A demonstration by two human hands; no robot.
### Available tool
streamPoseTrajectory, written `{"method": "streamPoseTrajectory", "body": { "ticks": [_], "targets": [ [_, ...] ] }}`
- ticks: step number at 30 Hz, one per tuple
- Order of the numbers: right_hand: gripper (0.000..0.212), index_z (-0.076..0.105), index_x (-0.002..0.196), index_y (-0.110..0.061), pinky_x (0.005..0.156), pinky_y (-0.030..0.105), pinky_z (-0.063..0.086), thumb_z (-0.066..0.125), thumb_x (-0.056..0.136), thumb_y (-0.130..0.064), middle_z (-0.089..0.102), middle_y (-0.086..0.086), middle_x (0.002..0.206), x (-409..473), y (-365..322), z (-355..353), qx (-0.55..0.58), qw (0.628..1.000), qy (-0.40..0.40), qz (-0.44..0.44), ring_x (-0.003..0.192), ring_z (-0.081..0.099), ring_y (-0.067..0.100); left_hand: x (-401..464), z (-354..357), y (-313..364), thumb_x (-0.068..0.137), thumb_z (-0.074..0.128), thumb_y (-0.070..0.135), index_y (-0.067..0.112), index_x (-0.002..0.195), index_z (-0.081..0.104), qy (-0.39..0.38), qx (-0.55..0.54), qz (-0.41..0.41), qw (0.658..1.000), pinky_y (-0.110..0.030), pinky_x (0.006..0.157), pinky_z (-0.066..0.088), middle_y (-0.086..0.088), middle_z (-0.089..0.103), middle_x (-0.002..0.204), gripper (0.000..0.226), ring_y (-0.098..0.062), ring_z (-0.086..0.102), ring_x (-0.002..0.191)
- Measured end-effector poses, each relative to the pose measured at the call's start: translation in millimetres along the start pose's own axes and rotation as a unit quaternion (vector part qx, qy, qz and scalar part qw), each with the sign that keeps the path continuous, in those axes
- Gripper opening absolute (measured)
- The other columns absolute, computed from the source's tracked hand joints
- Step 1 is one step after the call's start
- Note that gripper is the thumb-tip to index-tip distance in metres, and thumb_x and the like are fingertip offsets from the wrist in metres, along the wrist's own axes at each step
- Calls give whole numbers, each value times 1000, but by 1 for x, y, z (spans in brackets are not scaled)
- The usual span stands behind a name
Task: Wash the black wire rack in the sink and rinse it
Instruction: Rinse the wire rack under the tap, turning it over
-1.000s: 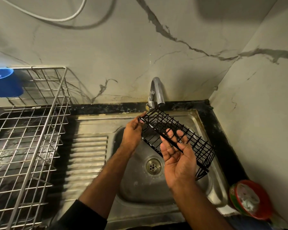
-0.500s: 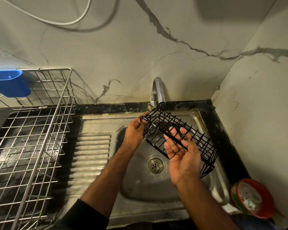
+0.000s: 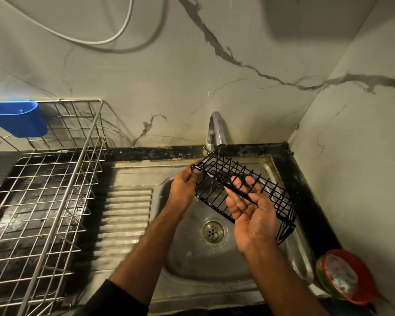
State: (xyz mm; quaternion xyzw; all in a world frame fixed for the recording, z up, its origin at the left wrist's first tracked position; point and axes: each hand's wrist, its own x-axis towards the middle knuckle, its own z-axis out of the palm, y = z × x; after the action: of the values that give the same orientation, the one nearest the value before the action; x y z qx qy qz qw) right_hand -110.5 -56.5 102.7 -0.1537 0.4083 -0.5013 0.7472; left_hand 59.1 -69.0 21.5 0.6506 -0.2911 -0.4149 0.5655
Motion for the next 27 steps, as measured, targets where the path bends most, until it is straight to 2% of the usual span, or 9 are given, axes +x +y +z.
{"method": "streamPoseTrajectory", "body": {
  "ticks": [5,7,9,13,19,21,23,25,27],
  "targets": [
    [40,62,128,-9,67,29,61,36,98,-7,73,14,115,3,-3,1,-8,1000,1,8,100,73,31,-5,-1,8,105,49,33,55,115,68,7,-7,3,1000,-59,105,49,6,75,119,31,-20,67,115],
    [40,63,127,-8,65,28,61,36,97,-6,74,15,113,6,-4,2,-15,1000,4,10,98,74,31,-8,-3,10,106,49,30,53,112,68,14,-2,-3,1000,-56,105,49,6,75,115,30,-15,68,106],
    [40,64,126,-8,64,27,61,36,97,-6,74,16,112,9,-6,3,-22,1000,3,10,95,75,30,-9,-6,11,105,50,31,50,113,68,22,3,-9,1000,-57,103,51,7,76,113,27,-18,69,108],
    [40,63,127,-7,62,26,60,36,97,-6,75,15,110,12,-4,5,-35,999,-12,12,94,75,30,-14,-12,19,106,51,28,38,117,69,42,5,-15,999,-54,105,50,7,75,114,23,-23,67,116],
    [41,61,129,-7,63,26,60,34,98,-9,74,14,113,23,-7,5,-61,998,-16,5,99,74,30,-13,-13,31,106,50,28,18,131,65,31,70,-14,997,-50,98,52,-4,73,117,30,-29,61,120],
    [41,62,128,-8,65,28,58,34,98,-9,73,15,115,26,-9,4,-69,998,-10,4,98,74,29,-9,-13,32,106,51,25,20,132,64,16,85,-13,996,-27,85,56,1,74,115,30,-19,66,115],
    [41,64,126,-9,69,30,56,34,98,-9,74,14,114,29,-12,3,-76,997,-5,2,96,74,29,-7,-12,32,106,51,19,22,135,61,5,89,-3,996,-9,73,49,7,73,111,31,4,66,100],
    [40,66,120,-12,70,31,55,33,97,-9,75,12,110,32,-14,2,-84,996,-4,1,96,74,30,-7,-11,30,106,50,13,24,137,59,5,88,7,996,-3,68,48,10,72,107,34,17,64,86],
    [39,67,114,-15,69,30,56,33,97,-9,76,11,108,33,-15,1,-88,996,-7,3,96,74,29,-8,-9,29,106,50,11,22,138,59,9,88,13,996,-6,74,51,8,73,111,36,16,64,89]
  ]
}}
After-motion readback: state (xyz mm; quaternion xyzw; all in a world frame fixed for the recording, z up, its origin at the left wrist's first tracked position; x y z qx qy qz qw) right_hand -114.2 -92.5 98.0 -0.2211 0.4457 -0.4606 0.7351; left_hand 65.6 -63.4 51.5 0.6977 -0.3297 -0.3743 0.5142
